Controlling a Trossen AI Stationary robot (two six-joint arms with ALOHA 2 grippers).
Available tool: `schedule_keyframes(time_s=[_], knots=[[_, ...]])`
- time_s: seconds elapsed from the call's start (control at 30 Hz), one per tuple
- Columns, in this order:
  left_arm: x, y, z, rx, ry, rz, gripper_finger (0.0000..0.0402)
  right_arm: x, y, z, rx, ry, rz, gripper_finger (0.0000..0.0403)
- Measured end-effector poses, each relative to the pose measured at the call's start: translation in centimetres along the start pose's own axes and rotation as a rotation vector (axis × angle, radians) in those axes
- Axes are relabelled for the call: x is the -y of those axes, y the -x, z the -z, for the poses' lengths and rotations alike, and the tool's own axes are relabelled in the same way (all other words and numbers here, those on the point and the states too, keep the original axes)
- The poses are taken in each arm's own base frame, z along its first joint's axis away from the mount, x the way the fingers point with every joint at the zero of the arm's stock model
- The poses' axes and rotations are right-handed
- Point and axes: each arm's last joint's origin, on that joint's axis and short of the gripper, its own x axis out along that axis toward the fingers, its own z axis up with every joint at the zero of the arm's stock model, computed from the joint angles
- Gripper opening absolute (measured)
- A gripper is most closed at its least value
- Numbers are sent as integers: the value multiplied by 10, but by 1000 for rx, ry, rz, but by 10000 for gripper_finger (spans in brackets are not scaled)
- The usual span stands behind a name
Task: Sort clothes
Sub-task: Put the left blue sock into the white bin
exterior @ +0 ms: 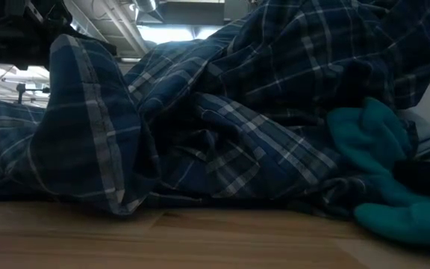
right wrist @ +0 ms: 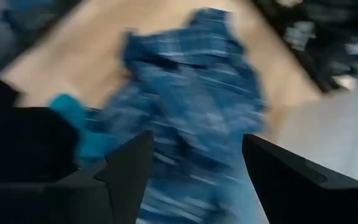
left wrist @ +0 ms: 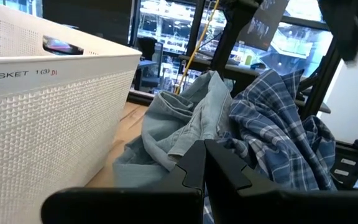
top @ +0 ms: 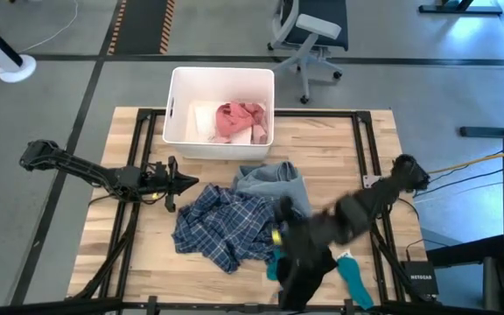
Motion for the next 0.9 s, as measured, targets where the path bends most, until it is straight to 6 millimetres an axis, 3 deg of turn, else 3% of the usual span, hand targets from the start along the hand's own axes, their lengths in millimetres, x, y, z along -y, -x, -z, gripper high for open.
schedule_keyframes(time_s=[0.2,0.37,0.53,0.9], knots=[[0,0,1,-5,21,-1,0,-74,-31,4,-2,50,-72,260],[0,0,0,-5,21,-1,0,-113,-63,22,-5,223,-107,249],[0,0,0,-5,27,-1,0,-125,-89,42,-39,371,-94,242],[0,0,2,-20,14,-4,0,-123,-131,68,-112,719,-32,238]])
